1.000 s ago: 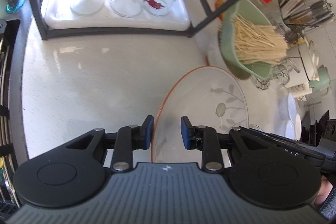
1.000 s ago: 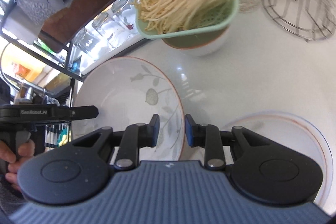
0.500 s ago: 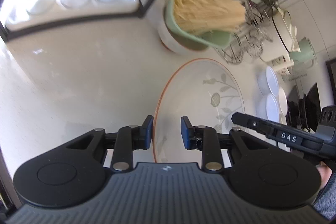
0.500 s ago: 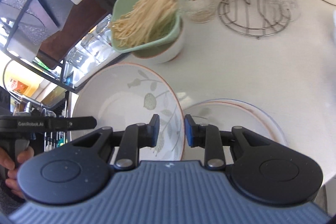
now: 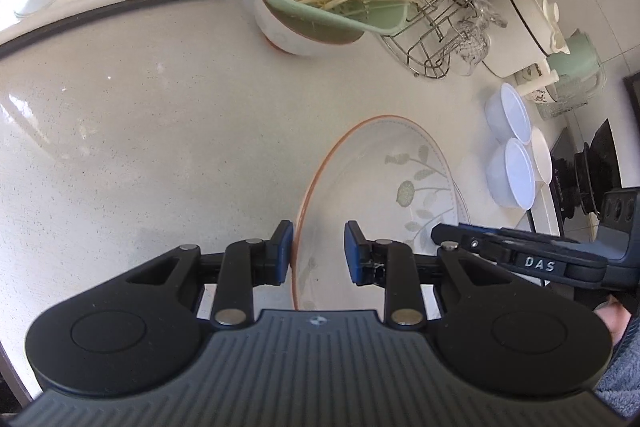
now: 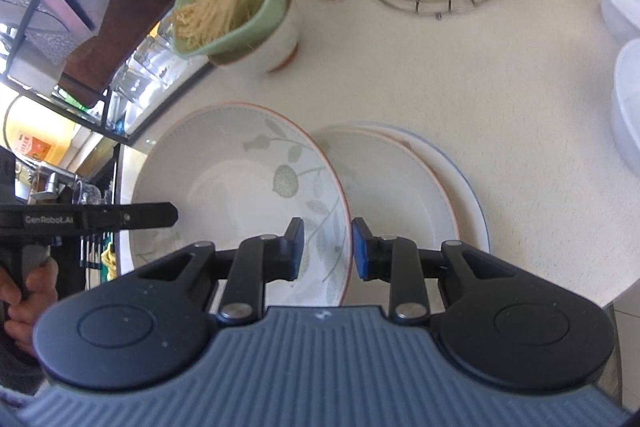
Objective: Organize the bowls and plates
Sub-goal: 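Lift the leaf-pattern plate with both grippers and carry it over the plate stack, then lower the leaf-pattern plate onto the plate stack with both grippers, then open both grippers and release the plate on the stack, then move both open grippers to the rim of a white plastic bowl, then close the left gripper on the bowl rim while the right gripper closes too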
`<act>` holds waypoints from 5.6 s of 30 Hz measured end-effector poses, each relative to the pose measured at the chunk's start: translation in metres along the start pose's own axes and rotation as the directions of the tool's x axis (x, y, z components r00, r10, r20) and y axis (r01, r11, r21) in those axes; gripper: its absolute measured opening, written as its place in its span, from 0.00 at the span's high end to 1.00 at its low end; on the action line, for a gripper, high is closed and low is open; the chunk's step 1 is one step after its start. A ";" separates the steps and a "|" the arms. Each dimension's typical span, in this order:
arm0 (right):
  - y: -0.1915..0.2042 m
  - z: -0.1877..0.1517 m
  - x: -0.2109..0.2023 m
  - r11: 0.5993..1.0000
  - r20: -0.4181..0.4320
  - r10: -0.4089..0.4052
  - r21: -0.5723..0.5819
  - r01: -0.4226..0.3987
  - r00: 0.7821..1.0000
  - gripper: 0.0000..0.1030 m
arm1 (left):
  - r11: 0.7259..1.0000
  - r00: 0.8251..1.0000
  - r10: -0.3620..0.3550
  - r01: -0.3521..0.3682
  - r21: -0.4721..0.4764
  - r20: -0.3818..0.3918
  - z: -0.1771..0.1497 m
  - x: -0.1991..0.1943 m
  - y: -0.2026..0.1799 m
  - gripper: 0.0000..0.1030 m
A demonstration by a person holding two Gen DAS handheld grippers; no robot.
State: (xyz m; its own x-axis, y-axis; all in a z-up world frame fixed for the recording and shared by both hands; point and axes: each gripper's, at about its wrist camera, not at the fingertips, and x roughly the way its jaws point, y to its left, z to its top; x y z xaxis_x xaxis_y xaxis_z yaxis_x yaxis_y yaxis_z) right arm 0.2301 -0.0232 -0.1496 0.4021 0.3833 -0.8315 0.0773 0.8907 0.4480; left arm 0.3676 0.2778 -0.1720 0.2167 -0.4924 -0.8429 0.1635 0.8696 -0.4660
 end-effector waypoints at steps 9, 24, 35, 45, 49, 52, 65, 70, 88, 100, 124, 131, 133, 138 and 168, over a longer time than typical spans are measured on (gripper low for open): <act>-0.005 -0.003 0.016 0.999 -0.055 -0.007 -0.047 0.005 0.998 0.72 | 0.999 0.999 0.041 -0.041 -0.014 0.005 -0.002 0.002 -0.012 0.69; 0.001 -0.003 0.018 0.983 -0.016 -0.060 -0.174 0.056 0.998 0.71 | 0.993 0.993 0.116 -0.117 -0.007 -0.010 -0.005 0.009 -0.029 0.69; -0.009 0.001 0.014 0.976 -0.002 -0.015 -0.216 0.014 1.000 0.72 | 0.978 0.979 0.206 -0.205 -0.036 0.006 -0.012 0.020 -0.041 0.69; -0.019 0.012 0.005 0.967 0.021 0.001 -0.255 0.005 1.000 0.71 | 0.955 0.957 0.286 -0.280 -0.095 0.052 -0.024 0.030 -0.055 0.69; -0.022 0.016 0.002 0.962 0.012 0.018 -0.272 -0.015 1.000 0.72 | 0.951 0.954 0.290 -0.277 -0.137 0.083 -0.029 0.027 -0.056 0.69; -0.022 0.019 -0.003 0.956 0.025 0.024 -0.293 -0.016 0.999 0.72 | 0.949 0.950 0.289 -0.268 -0.165 0.123 -0.034 0.021 -0.059 0.69; -0.025 0.038 -0.025 0.929 0.091 0.088 -0.367 -0.049 0.992 0.71 | 0.940 0.910 0.298 -0.226 -0.256 0.289 -0.062 -0.014 -0.086 0.69; -0.021 0.037 -0.043 0.907 0.142 0.121 -0.419 -0.051 0.982 0.71 | 0.940 0.883 0.315 -0.238 -0.245 0.349 -0.074 -0.027 -0.113 0.69; -0.051 0.018 -0.133 0.861 0.341 0.167 -0.508 0.032 0.925 0.71 | 0.944 0.818 0.324 -0.247 -0.219 0.475 -0.117 -0.033 -0.211 0.69; -0.100 0.003 -0.163 0.867 0.402 0.125 -0.489 0.097 0.907 0.71 | 0.959 0.833 0.281 -0.227 -0.169 0.476 -0.113 0.003 -0.253 0.69; -0.194 0.031 -0.166 0.934 0.342 -0.075 -0.305 0.186 0.937 0.71 | 0.979 0.921 0.204 -0.184 -0.090 0.331 -0.051 0.114 -0.296 0.61; -0.210 0.045 -0.143 0.926 0.273 -0.093 -0.331 0.184 0.957 0.71 | 0.993 0.958 0.114 -0.109 -0.034 0.263 -0.043 0.152 -0.283 0.57; -0.213 0.046 -0.139 0.925 0.270 -0.072 -0.343 0.165 0.960 0.71 | 0.996 0.961 0.088 -0.082 -0.036 0.264 -0.041 0.161 -0.281 0.57; -0.219 0.046 -0.128 0.928 0.253 -0.084 -0.332 0.168 0.964 0.72 | 0.998 0.965 0.064 -0.058 -0.030 0.256 -0.036 0.175 -0.289 0.57; -0.214 0.066 -0.098 0.861 0.289 -0.146 -0.434 0.265 0.946 0.75 | 0.997 0.985 0.037 -0.025 -0.072 0.170 -0.014 0.210 -0.294 0.87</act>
State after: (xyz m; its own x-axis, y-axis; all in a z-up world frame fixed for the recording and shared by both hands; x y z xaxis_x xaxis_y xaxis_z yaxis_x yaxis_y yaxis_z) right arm 0.2346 -0.2678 -0.1420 0.6328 0.1619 -0.7572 -0.2226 0.9746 0.0224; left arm 0.3515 -0.0802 -0.2156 0.3833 -0.4589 -0.8015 0.0879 0.8820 -0.4629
